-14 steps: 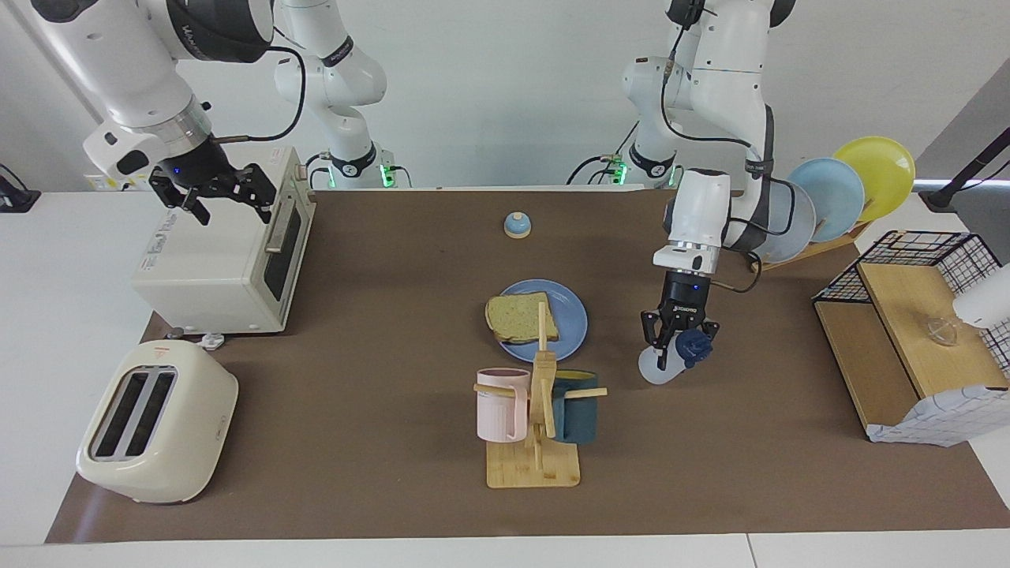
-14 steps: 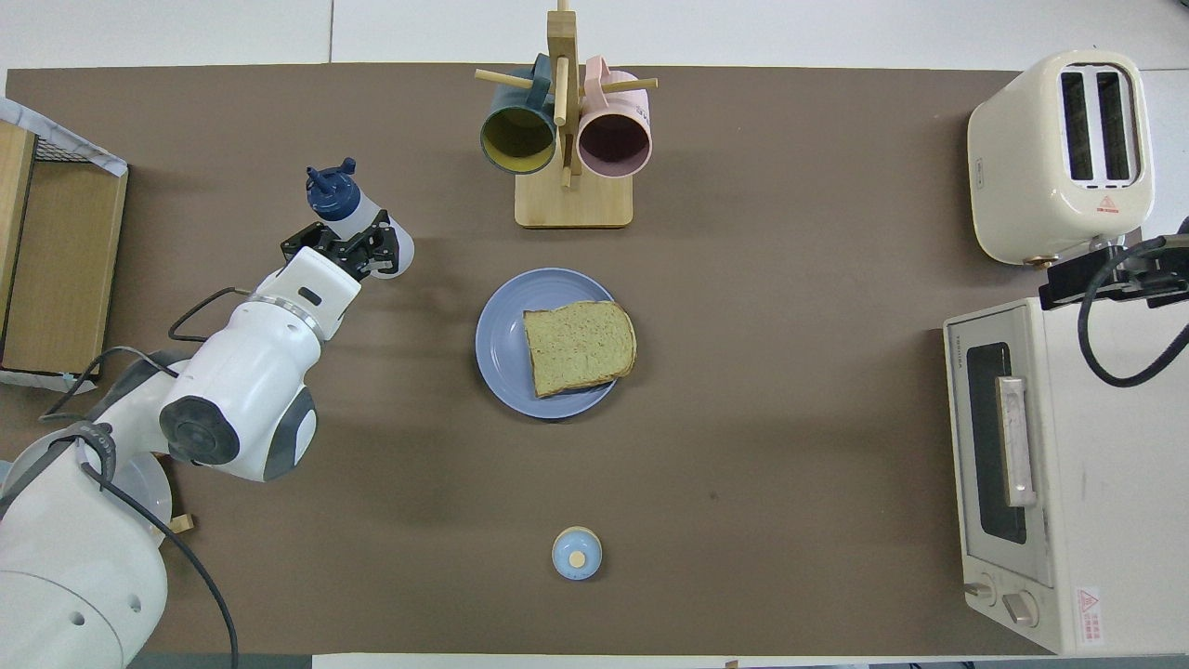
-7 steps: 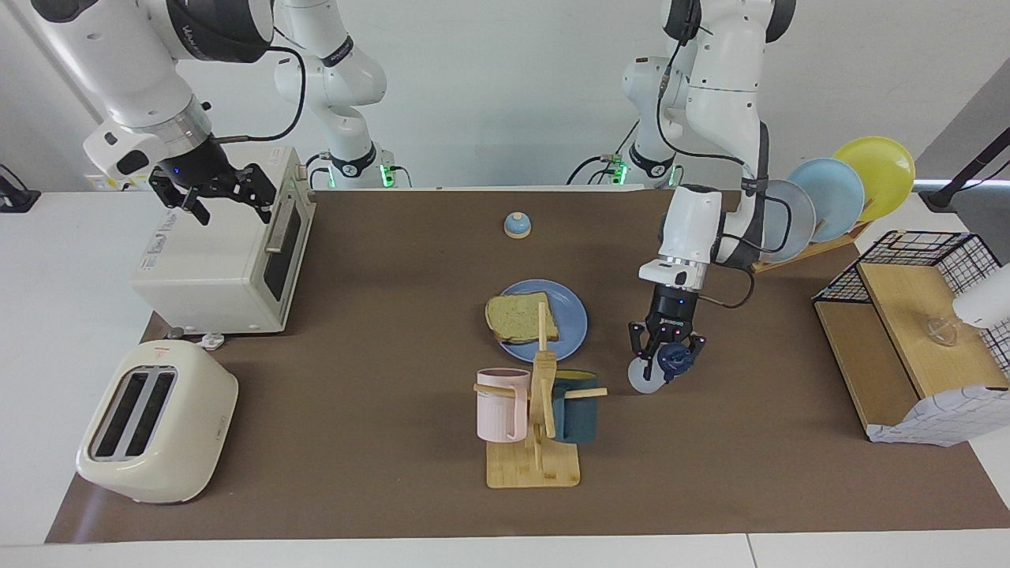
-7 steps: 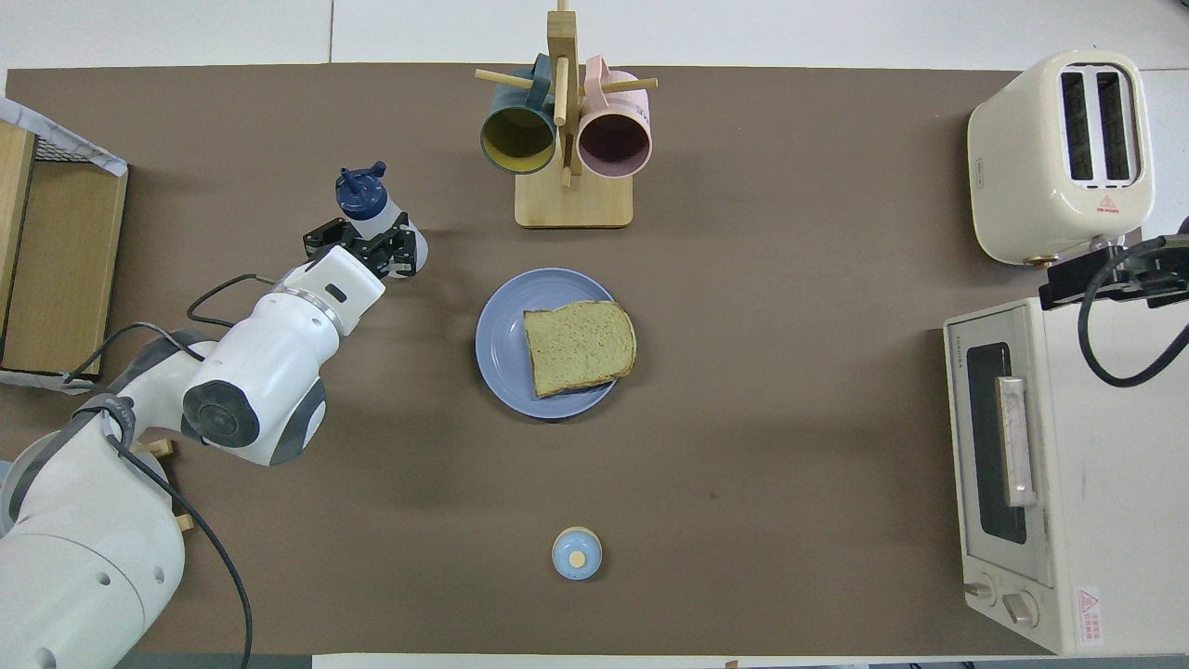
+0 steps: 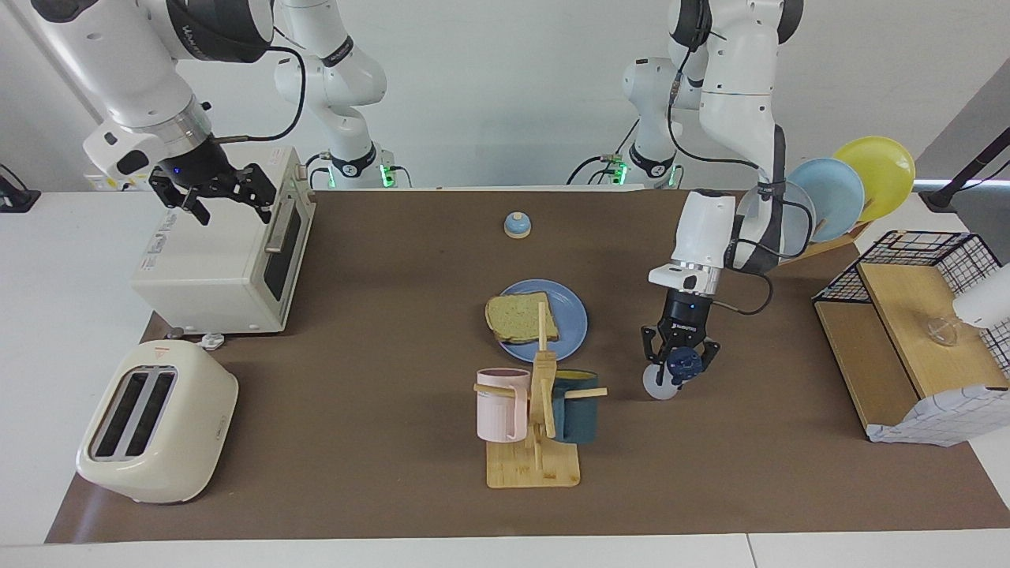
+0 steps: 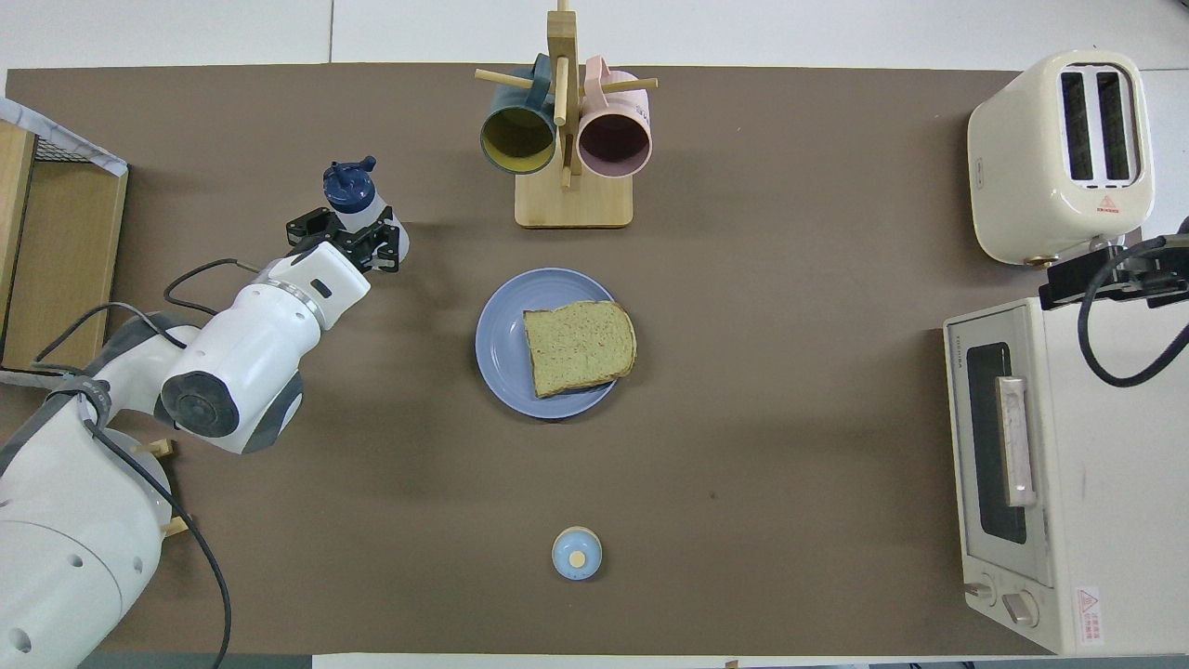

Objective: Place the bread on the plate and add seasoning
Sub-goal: 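Lower the bottle upright onto the table beside the plate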

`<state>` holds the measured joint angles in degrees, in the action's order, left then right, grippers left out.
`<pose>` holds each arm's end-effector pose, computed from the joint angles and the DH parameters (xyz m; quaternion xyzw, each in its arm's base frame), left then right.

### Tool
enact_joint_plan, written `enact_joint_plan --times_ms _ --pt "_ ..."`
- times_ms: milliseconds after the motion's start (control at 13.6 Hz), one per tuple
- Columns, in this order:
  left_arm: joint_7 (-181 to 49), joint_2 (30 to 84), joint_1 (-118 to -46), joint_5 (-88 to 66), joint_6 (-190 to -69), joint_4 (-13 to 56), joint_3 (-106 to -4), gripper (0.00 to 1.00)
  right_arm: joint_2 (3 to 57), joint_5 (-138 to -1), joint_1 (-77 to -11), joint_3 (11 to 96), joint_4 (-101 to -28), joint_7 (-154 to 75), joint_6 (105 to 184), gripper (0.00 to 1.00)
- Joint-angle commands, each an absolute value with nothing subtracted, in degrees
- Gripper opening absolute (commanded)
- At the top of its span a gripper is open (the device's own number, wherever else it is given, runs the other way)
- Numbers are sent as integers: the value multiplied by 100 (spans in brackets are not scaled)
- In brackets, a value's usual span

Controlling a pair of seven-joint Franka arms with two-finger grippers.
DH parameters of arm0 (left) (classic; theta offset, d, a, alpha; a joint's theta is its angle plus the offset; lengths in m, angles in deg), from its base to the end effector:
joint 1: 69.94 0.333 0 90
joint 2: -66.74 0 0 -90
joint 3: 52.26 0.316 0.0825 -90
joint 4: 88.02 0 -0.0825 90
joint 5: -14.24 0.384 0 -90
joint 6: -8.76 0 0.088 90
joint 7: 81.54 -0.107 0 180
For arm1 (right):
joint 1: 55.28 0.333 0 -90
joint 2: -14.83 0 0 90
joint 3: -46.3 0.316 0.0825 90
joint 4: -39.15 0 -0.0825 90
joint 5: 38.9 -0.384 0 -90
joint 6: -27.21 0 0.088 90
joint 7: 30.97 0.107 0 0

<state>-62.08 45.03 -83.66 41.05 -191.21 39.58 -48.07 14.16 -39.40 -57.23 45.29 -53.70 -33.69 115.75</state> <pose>0.5704 -0.1525 0.3007 0.8954 -0.1618 0.4085 0.0720 0.5460 -0.0273 0.6054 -0.9995 0.0021 0.0315 0.0060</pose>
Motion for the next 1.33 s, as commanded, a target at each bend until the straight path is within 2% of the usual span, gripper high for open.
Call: enact_joint_plan --times_ms 0,74,221,590,737,1253 --pt "-6229 4389 -8295 4280 -19207 3872 -4822 14 1360 -3881 -5783 4578 -5393 -3352 11527 100" --pt "-6221 4389 -8287 4289 -19207 3889 -4822 21 1360 -3881 -5783 4578 -5393 -3352 11527 100" --pt "-6221 4407 -8252 4298 -19207 3985 -4822 45 1360 -3881 -5783 4578 -5393 -3352 11527 100" --pt "-6212 4433 -8225 4306 -19198 4065 -4822 70 1360 -3881 -5774 4578 -5393 -3352 11527 100" --pt "-6203 4433 -8181 4306 -19198 4126 -4822 100 1360 -3881 -5774 4578 -5393 -3352 11527 100" --pt "-6168 4582 -8163 4306 -19189 4337 -4822 100 1360 -3881 -5783 4578 -5393 -3352 11527 100"
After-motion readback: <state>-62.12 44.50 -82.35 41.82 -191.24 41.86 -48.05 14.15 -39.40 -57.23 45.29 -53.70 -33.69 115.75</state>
